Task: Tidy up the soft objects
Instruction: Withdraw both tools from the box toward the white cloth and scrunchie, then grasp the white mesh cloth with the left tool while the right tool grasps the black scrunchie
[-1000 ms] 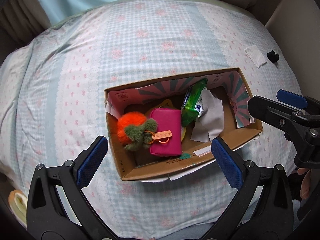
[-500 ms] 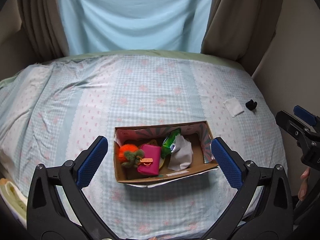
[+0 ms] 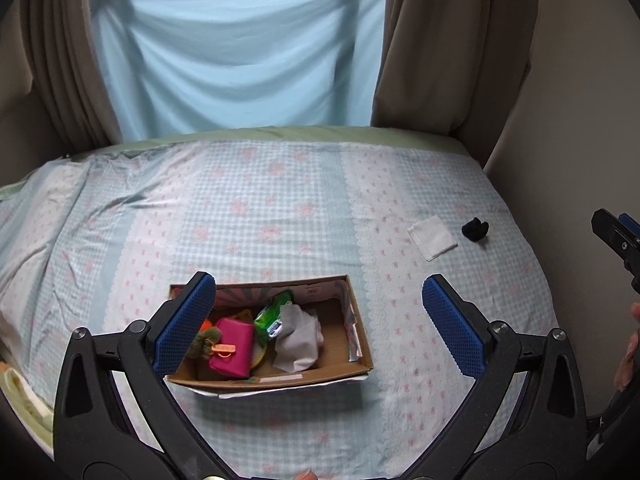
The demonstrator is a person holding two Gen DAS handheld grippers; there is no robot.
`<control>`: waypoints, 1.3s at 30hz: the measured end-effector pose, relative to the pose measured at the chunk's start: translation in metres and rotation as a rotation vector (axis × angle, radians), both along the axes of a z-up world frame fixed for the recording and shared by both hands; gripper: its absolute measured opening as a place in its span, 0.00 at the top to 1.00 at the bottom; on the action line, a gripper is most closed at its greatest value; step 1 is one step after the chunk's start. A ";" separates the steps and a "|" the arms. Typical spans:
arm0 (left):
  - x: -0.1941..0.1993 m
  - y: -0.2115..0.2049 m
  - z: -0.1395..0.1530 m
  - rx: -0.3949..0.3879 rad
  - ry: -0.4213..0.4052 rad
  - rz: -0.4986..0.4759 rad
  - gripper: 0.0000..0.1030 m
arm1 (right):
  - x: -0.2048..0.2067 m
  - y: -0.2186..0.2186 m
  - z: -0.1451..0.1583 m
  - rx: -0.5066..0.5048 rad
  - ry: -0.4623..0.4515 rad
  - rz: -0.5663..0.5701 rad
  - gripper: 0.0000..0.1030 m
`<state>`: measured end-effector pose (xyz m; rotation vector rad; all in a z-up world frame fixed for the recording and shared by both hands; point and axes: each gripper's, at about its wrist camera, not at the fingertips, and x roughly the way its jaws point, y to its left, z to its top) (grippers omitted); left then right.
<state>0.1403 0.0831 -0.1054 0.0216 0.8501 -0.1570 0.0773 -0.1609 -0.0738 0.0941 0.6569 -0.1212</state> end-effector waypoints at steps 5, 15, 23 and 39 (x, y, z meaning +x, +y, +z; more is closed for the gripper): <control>0.020 -0.068 -0.018 -0.026 0.027 -0.022 0.00 | 0.027 -0.068 -0.014 -0.004 0.042 -0.025 0.00; 0.090 -0.212 -0.124 -0.085 0.049 -0.070 0.00 | 0.093 -0.179 -0.103 -0.038 0.049 0.053 0.00; 0.146 -0.285 -0.245 -0.108 0.063 -0.069 0.00 | 0.151 -0.231 -0.208 0.002 0.078 0.081 0.00; 0.233 -0.337 -0.373 -0.043 0.089 -0.127 0.01 | 0.241 -0.249 -0.339 0.105 0.116 0.092 0.00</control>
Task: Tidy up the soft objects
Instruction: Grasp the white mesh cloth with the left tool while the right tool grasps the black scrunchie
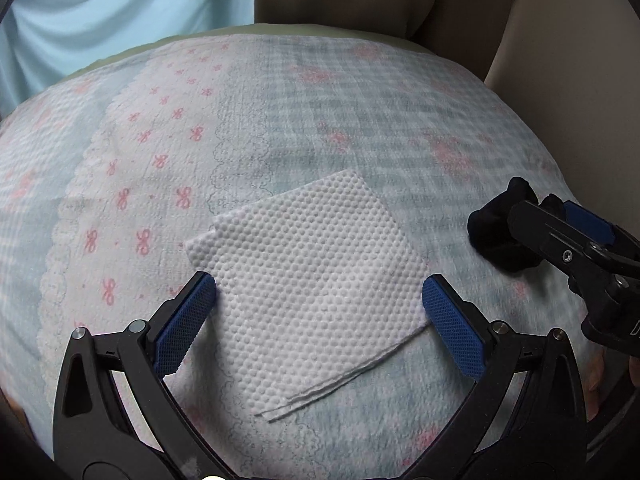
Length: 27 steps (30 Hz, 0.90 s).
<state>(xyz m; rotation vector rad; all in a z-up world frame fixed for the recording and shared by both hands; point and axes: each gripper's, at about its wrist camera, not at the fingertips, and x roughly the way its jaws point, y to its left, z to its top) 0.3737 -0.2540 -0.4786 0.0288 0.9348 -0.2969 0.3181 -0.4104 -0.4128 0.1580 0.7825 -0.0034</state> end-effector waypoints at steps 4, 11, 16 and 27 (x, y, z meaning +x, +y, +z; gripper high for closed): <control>0.001 -0.013 -0.004 0.062 -0.037 -0.038 0.01 | 0.010 0.004 -0.008 -0.019 0.010 0.006 0.13; 0.004 -0.015 -0.001 0.035 -0.034 -0.103 0.27 | 0.013 0.014 -0.015 -0.050 0.028 0.039 0.67; -0.002 -0.014 0.006 -0.003 -0.037 -0.129 0.78 | 0.011 0.014 -0.015 -0.059 0.035 0.021 0.77; -0.014 -0.004 0.028 -0.060 -0.021 -0.121 0.89 | -0.005 0.004 0.005 -0.037 0.028 -0.039 0.80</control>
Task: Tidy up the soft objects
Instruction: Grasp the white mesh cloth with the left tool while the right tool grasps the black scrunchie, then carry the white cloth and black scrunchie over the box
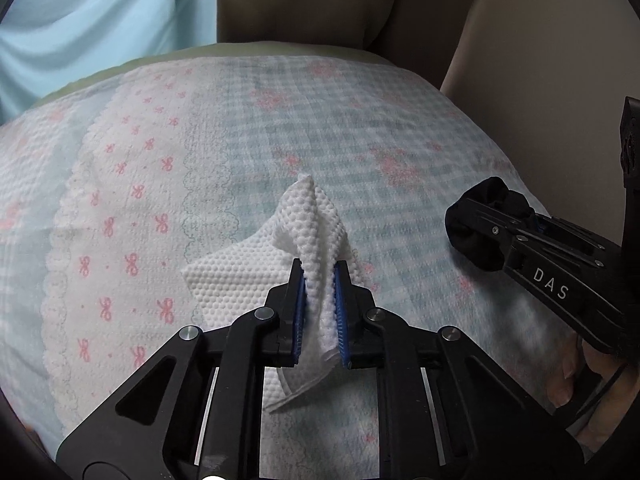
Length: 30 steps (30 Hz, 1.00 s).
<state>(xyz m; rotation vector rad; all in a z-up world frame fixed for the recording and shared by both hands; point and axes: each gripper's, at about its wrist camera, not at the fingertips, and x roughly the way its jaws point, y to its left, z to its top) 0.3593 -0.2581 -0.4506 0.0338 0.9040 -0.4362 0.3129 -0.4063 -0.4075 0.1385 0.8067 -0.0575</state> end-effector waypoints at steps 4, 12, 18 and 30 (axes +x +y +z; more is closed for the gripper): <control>-0.008 0.010 0.027 -0.036 -0.009 0.013 0.89 | -0.011 0.005 0.028 -0.003 -0.020 -0.008 0.80; -0.039 0.054 0.125 -0.115 -0.068 0.054 0.89 | -0.045 0.047 0.124 -0.026 -0.076 0.026 0.80; -0.075 0.111 0.204 -0.141 -0.092 0.107 0.89 | -0.082 0.103 0.204 -0.013 -0.102 0.067 0.80; -0.156 0.269 0.305 -0.040 -0.095 0.158 0.89 | -0.157 0.264 0.295 0.033 -0.083 0.155 0.80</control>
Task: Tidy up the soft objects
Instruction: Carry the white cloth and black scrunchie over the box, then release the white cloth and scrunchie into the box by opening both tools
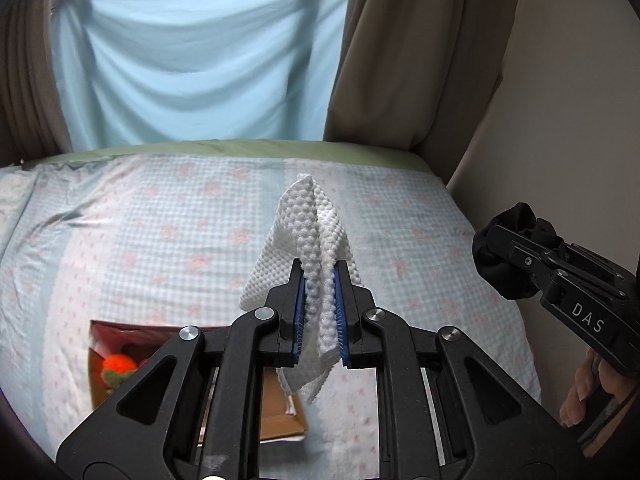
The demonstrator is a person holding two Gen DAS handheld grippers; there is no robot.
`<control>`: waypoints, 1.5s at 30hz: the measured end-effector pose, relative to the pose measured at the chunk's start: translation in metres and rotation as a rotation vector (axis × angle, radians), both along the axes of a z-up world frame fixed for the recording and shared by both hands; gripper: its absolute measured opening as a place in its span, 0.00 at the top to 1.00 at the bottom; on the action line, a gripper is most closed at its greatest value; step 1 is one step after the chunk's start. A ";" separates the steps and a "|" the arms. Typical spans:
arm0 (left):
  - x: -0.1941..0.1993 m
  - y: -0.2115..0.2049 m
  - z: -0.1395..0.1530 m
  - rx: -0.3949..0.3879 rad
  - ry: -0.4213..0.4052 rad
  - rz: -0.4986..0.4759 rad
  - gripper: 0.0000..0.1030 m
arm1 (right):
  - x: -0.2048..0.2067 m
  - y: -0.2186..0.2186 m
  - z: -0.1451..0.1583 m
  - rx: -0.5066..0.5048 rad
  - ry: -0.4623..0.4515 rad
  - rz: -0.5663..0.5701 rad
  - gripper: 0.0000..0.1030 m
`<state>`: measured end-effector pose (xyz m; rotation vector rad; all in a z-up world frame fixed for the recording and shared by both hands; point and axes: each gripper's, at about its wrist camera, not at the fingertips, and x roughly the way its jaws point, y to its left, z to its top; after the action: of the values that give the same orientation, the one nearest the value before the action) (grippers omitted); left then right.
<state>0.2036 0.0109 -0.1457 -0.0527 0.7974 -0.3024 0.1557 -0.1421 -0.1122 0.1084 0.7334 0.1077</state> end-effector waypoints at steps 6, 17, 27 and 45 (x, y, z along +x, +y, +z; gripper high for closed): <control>-0.033 0.095 0.008 0.083 0.010 0.020 0.89 | -0.023 0.081 0.003 -0.014 0.021 0.053 0.80; -0.043 0.193 -0.037 0.163 0.128 0.004 0.89 | -0.010 0.157 -0.065 0.105 0.225 0.049 0.80; 0.006 0.195 -0.135 0.181 0.392 -0.119 0.89 | 0.040 0.161 -0.158 0.260 0.528 -0.048 0.80; 0.038 0.178 -0.193 0.213 0.591 -0.157 0.00 | 0.087 0.160 -0.203 0.165 0.683 -0.114 0.00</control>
<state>0.2414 0.1891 -0.3385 0.1273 1.4206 -0.3541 0.2432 0.0183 -0.3155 0.3552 1.3970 0.0187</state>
